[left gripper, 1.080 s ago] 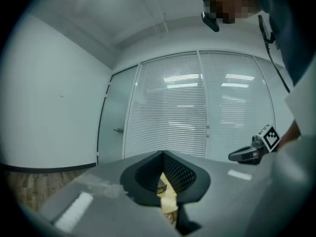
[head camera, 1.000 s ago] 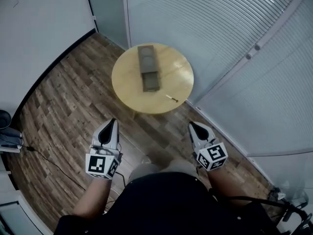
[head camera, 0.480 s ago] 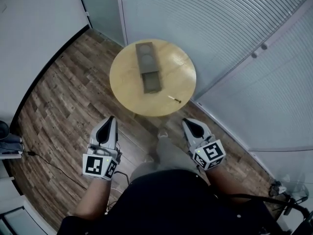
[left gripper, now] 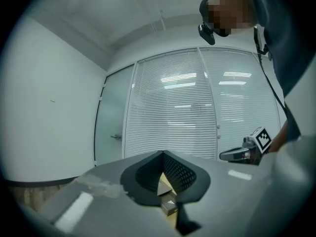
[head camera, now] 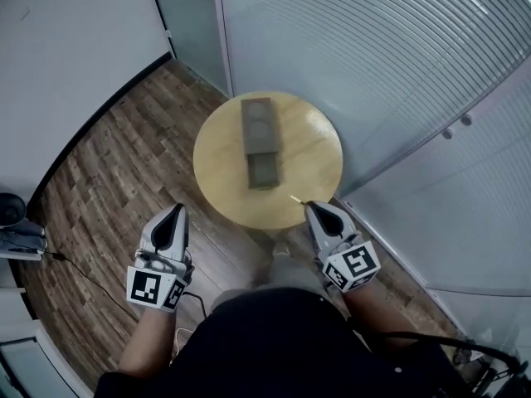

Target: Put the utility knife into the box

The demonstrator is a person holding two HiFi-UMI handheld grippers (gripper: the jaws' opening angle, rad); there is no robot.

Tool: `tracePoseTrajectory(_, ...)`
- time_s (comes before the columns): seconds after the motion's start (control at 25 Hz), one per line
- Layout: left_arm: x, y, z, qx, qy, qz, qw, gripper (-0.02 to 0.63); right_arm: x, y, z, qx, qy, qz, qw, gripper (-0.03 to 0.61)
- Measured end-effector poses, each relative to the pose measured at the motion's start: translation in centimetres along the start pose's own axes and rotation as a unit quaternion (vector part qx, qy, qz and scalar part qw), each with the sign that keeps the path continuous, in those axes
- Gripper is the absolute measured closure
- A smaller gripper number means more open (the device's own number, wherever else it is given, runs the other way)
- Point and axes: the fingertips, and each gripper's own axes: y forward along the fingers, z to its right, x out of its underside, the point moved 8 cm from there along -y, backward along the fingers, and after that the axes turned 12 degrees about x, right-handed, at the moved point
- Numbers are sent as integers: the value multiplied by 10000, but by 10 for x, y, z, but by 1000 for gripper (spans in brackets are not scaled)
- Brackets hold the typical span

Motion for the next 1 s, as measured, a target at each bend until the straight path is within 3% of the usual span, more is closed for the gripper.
tracePoseTrajectory(0.28, 1, 56, -26, -296, 46, -257, 9992, 611, -8, 36, 48, 61, 119, 251, 9996, 572)
tracePoseTrajectory(0.4, 13, 71, -35, -441, 21, -336, 9985, 611, 6, 50, 59, -132, 74, 259, 9995, 572)
tracePoseTrajectory(0.52, 8, 93, -35, -521, 79, -369, 9979, 611, -10, 49, 72, -390, -74, 623, 9973, 572)
tracePoseTrajectory(0.64, 7, 114, -39, -720, 64, -336, 9968, 611, -17, 53, 89, -390, -57, 605, 9974, 572)
tracePoseTrajectory(1.0, 23, 153, -34, -271, 161, -523, 9981, 612, -3, 68, 123, 87, 45, 131, 9999, 572)
